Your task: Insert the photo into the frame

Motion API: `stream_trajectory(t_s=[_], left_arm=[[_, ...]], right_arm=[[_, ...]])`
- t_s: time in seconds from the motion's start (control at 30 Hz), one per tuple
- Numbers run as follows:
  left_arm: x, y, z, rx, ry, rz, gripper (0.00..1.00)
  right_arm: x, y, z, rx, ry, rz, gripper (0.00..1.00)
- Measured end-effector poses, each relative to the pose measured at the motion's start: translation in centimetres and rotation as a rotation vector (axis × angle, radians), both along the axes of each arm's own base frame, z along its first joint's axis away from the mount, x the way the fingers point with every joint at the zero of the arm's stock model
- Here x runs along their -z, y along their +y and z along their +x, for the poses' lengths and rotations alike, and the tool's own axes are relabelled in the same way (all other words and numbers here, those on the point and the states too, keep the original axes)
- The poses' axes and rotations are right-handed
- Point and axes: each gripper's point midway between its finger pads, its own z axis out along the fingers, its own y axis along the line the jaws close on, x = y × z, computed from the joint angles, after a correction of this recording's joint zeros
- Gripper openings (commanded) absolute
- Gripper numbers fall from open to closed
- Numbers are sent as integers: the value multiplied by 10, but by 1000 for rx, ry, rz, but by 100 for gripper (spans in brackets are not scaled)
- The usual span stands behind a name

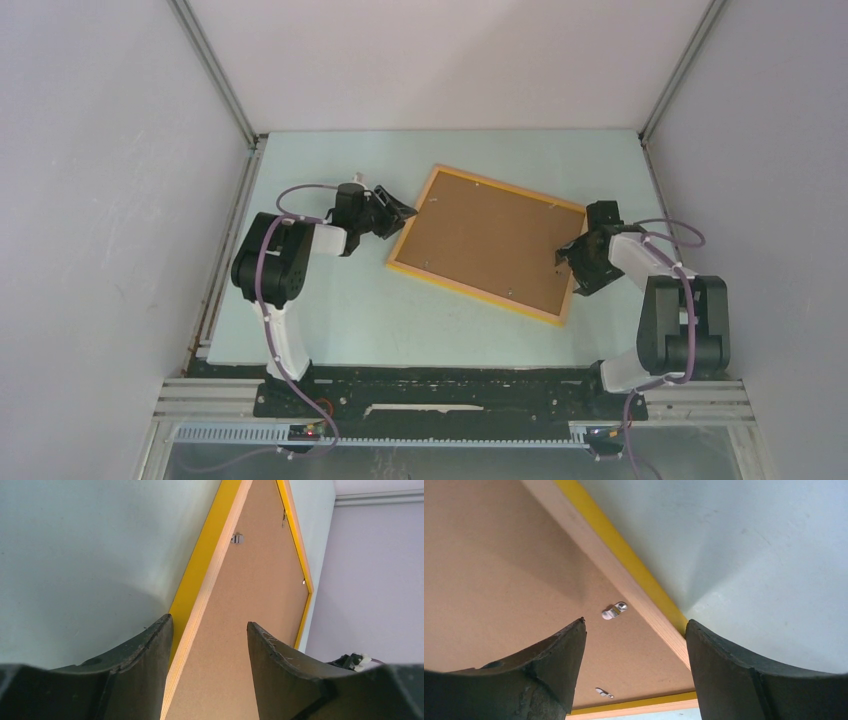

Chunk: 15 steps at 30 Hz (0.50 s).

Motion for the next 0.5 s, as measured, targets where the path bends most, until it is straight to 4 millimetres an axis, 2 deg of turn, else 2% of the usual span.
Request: stream_trajectory(t_s=[0.23,0.37,0.5], left_arm=[[-1,0,1,-3,-1,-7,60],[-1,0,1,-3,-1,-7,60],[-2,0,1,-5,-4,-7,60]], right_arm=[[13,-2,-9,122,76,6,77],[15,-2,-10,157,91,6,71],[14,-3,-12,156,99,-25,60]])
